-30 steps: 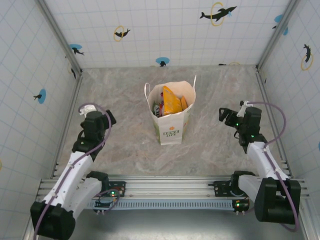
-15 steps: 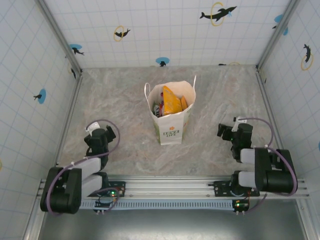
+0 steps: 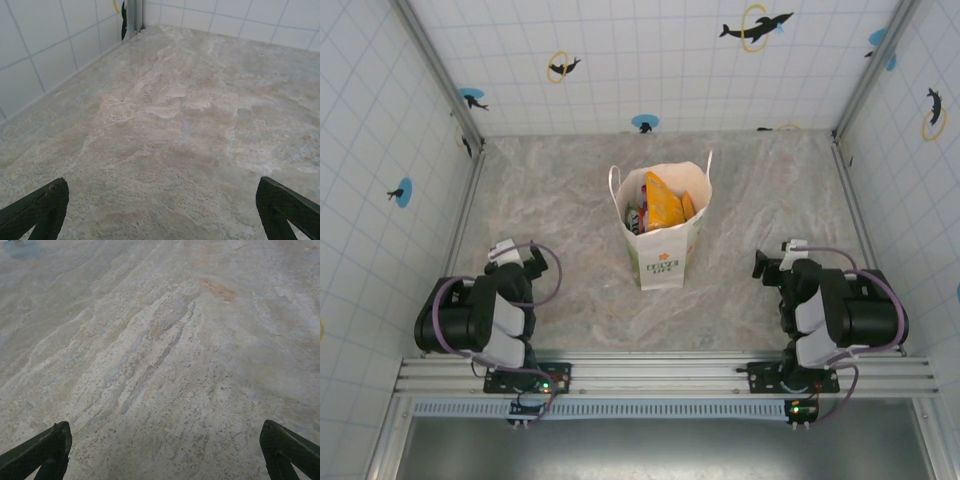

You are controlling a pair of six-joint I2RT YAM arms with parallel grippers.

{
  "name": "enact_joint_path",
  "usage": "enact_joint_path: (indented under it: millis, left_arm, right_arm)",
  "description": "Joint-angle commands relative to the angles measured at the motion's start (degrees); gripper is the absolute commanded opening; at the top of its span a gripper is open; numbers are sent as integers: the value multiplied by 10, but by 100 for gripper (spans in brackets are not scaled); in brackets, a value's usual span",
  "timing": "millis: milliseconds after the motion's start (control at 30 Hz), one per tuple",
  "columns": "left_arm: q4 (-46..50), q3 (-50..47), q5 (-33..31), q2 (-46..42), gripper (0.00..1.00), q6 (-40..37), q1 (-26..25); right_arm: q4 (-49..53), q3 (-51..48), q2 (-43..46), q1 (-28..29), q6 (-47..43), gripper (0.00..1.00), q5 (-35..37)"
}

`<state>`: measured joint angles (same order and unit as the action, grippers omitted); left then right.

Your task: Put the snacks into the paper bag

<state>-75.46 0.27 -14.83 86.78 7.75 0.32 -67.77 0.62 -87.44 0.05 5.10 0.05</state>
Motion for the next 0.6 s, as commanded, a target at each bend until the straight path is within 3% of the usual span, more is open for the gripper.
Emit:
enact_joint_path:
  millis: [0,67,567]
  left_arm:
    - [-32,-20,-24,8,98,-8,-6]
    - [-13,-19,-23,0,98,-10,-7]
    - [-7,-17,-22,-2,98,-10,-7]
  right_arm:
    - [-69,-12,-5,5,-7,99,28]
    - [-31,-3,6,6,-5,99,30]
    - [-40,-5,2,9,-6,99,36]
